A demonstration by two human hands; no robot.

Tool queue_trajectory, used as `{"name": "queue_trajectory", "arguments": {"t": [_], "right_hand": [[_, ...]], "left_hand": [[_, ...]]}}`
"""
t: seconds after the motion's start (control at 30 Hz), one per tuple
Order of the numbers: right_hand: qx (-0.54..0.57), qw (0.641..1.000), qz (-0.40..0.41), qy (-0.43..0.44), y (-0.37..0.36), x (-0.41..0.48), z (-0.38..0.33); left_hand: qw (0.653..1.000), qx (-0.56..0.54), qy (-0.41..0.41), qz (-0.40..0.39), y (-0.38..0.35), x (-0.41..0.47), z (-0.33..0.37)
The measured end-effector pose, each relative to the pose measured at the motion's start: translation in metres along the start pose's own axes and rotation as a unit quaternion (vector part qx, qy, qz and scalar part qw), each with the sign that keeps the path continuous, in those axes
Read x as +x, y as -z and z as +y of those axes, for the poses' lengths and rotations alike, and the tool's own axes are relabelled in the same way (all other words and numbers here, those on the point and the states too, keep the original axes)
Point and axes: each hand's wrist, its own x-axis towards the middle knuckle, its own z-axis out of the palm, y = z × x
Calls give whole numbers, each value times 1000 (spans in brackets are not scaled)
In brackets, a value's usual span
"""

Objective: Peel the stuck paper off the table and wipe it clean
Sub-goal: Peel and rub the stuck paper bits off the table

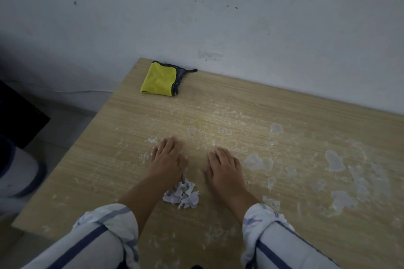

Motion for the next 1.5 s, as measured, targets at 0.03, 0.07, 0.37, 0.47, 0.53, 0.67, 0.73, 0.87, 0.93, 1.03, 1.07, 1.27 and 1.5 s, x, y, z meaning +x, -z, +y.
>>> {"name": "queue_trajectory", "arguments": {"t": [0.03,0.07,0.37,0.47,0.53,0.67,0.73,0.87,0.93,1.03,1.07,1.27,1.5], "right_hand": [[0,1000,-2,4,0,3,-1],[0,1000,-4,7,-1,7,-1],[7,1000,-13,-12,8,35,-8],[12,1000,-5,-28,11,47,-7],[15,999,3,-45,12,55,-6],[12,998,15,-67,15,69,-2],[16,997,19,-72,15,76,-1],[14,996,26,-85,14,91,-4],[12,996,31,-78,13,95,-6],[27,996,51,-62,10,94,-6],[34,995,60,-65,10,94,-5],[38,992,72,-98,8,99,-3],[65,987,79,-124,9,101,-2]], "left_hand": [[1000,3,1,1,1,2,-1],[1000,6,2,3,2,4,-2],[1000,27,1,7,9,31,-8],[1000,27,-5,7,11,46,-8],[1000,25,-4,14,12,54,-11],[998,26,0,49,15,63,-20],[998,20,-9,66,15,64,-23],[996,21,-16,83,15,69,-24],[996,37,-13,79,14,70,-22],[997,47,-11,68,13,71,-21],[997,49,-11,66,13,72,-21],[996,56,-14,63,12,74,-20],[996,61,-26,57,14,74,-16]]}}
